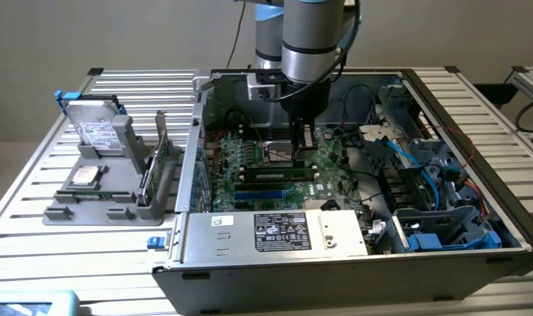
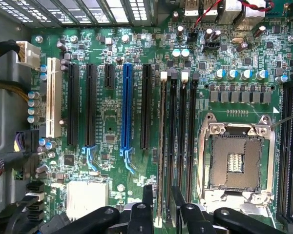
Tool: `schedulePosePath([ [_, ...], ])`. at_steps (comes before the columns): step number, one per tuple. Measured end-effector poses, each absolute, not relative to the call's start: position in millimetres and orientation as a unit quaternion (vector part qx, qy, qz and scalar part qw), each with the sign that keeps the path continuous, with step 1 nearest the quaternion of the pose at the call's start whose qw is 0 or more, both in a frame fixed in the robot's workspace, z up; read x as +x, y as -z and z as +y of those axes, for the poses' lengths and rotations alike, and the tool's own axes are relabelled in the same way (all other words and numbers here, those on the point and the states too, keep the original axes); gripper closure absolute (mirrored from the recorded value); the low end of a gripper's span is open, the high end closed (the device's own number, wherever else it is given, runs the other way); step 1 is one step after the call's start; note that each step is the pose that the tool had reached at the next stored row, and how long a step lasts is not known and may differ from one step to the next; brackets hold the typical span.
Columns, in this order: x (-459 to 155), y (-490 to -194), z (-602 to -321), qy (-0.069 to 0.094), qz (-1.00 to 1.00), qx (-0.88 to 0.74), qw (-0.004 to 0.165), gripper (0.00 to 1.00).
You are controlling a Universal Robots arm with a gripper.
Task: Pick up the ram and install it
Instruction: 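Insert the ram into the slot, then press down the ram until it locks into place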
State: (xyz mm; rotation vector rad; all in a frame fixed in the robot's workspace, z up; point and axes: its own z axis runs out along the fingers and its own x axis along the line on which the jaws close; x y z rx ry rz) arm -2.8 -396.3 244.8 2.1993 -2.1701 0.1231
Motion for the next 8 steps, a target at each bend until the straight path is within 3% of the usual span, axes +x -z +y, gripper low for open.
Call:
schedulePosePath([
  [5,-2.6,-244.8,-396.3,-0.04,-0.702,0.711,0.025,0.72],
  [7,-2.5,-244.8,-396.4,-0.04,-0.702,0.711,0.025,0.74],
  [8,-2.5,-244.8,-396.4,-0.04,-0.702,0.711,0.025,0.8],
])
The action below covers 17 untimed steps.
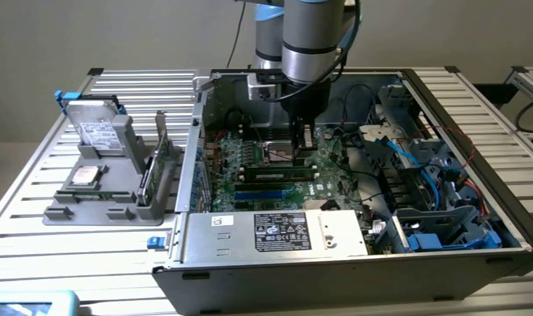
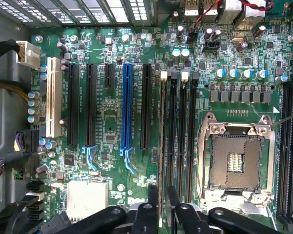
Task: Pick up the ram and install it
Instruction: 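Press down the ram until it locks into place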
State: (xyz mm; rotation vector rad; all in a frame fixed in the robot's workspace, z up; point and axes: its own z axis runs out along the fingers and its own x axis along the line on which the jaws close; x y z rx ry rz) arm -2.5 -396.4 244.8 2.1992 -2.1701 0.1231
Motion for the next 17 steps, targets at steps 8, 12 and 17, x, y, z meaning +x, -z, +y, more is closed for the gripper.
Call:
schedulePosePath([
  [8,0.8,-244.7,-396.3,-0.04,-0.702,0.71,0.025,0.89],
  [12,6.1,-243.4,-396.2,-0.044,-0.703,0.709,0.03,0.89],
  [17,6.2,-239.7,-396.2,-0.046,-0.706,0.706,0.032,0.89],
])
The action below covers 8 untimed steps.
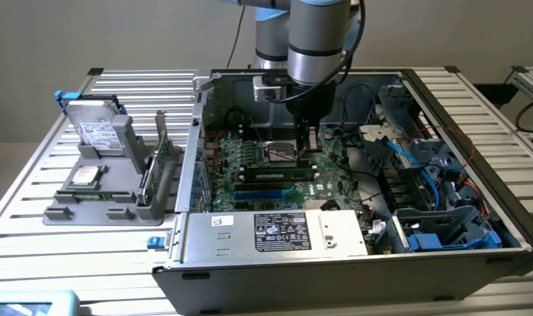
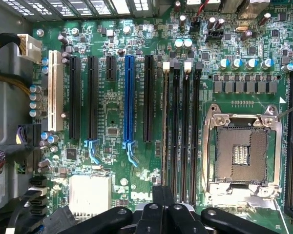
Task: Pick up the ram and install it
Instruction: 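Press down the ram until it locks into place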
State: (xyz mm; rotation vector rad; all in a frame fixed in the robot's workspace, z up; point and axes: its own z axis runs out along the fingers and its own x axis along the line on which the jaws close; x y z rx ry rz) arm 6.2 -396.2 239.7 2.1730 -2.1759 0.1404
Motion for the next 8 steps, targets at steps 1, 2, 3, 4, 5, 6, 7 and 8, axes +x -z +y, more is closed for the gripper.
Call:
schedulePosePath([
  [1,6.2,-238.7,-396.2,-0.046,-0.707,0.705,0.032,0.89],
  [2,6.2,-237.7,-396.2,-0.046,-0.708,0.704,0.032,0.89],
  [3,6.2,-236.9,-396.2,-0.045,-0.709,0.703,0.032,0.89],
  [4,6.2,-236.3,-396.2,-0.045,-0.709,0.703,0.032,0.89],
  [5,6.2,-235.9,-396.2,-0.045,-0.71,0.702,0.032,0.89],
  [6,6.7,-235.7,-396.3,-0.045,-0.71,0.702,0.032,0.89],
  [7,7.2,-235.2,-396.2,-0.045,-0.712,0.7,0.032,0.89],
  [8,7.7,-234.8,-396.2,-0.045,-0.713,0.699,0.032,0.89],
])
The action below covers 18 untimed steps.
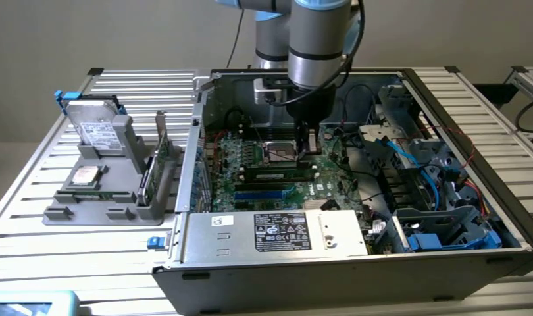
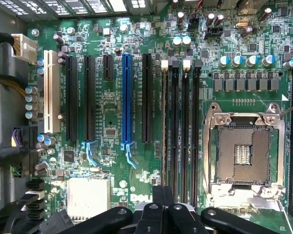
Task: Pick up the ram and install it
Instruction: 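Press down the ram until it locks into place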
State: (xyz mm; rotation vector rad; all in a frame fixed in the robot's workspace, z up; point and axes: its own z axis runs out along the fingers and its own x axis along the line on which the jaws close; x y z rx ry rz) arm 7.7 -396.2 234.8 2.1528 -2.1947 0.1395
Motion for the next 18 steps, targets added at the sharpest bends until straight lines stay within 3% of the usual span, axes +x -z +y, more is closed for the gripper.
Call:
schedulePosePath([
  [18,6.8,-231.7,-395.1,-0.044,-0.725,0.687,0.033,0.89],
])
